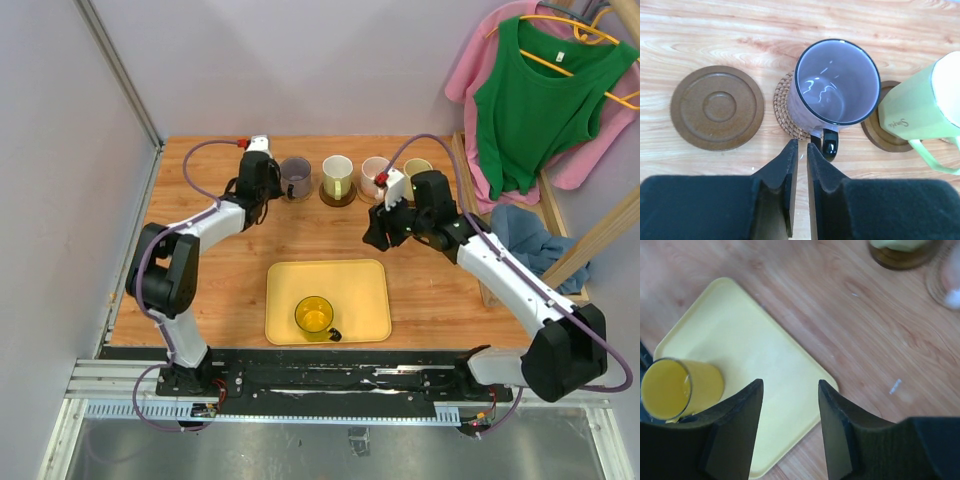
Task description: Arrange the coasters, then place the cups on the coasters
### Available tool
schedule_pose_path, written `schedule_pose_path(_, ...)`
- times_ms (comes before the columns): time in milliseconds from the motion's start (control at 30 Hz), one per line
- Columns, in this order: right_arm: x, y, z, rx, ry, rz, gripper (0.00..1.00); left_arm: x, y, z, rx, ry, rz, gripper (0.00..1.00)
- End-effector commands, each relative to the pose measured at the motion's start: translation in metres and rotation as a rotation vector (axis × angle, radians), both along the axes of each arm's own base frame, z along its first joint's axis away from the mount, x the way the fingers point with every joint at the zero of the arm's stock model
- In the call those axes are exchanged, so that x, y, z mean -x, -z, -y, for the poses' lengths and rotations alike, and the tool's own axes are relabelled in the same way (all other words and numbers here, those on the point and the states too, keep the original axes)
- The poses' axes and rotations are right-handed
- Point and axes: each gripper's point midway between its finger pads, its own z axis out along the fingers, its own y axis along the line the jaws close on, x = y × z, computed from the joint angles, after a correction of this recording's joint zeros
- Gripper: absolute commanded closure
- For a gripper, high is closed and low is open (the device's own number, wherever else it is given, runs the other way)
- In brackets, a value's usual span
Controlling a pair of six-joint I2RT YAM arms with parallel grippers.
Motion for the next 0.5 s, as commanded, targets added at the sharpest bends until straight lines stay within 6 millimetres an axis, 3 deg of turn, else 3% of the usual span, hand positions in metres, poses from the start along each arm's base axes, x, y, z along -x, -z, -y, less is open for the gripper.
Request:
schedule_pose_path(0,0.044,-0.023,-0.042,-0.049,-0.348,0.049,0.45,0.013,-0.036,-0.015,-0.001,-0.040,0.073,0.82)
schedule_pose_path(67,0.057,-0.019,-0.056,-0.017,-0.430,0.046,0.37,0.022,-0.038,-0.020,-0.001,-0.053,0.073,0.80)
schedule_pose_path(167,0.073,-0.005,-0.069,0.059,-0.523,0.022,0.33,0.036,-0.040,-0.029,-0.002,-0.077,0.073,0.74)
schedule_pose_path(200,0.079,0.000,-0.072,0.086,-0.549,0.006,0.33,0.041,-0.040,-0.032,-0.002,-0.085,0.073,0.68)
schedule_pose_path(333,0.096,0.020,-0.083,0.186,-0.628,-0.036,0.31,0.059,-0.043,-0.040,0.018,-0.106,0.084,0.26)
schedule_pose_path(467,0.108,0.036,-0.089,0.267,-0.679,-0.068,0.26,0.074,-0.051,-0.049,0.032,-0.139,0.113,0.11)
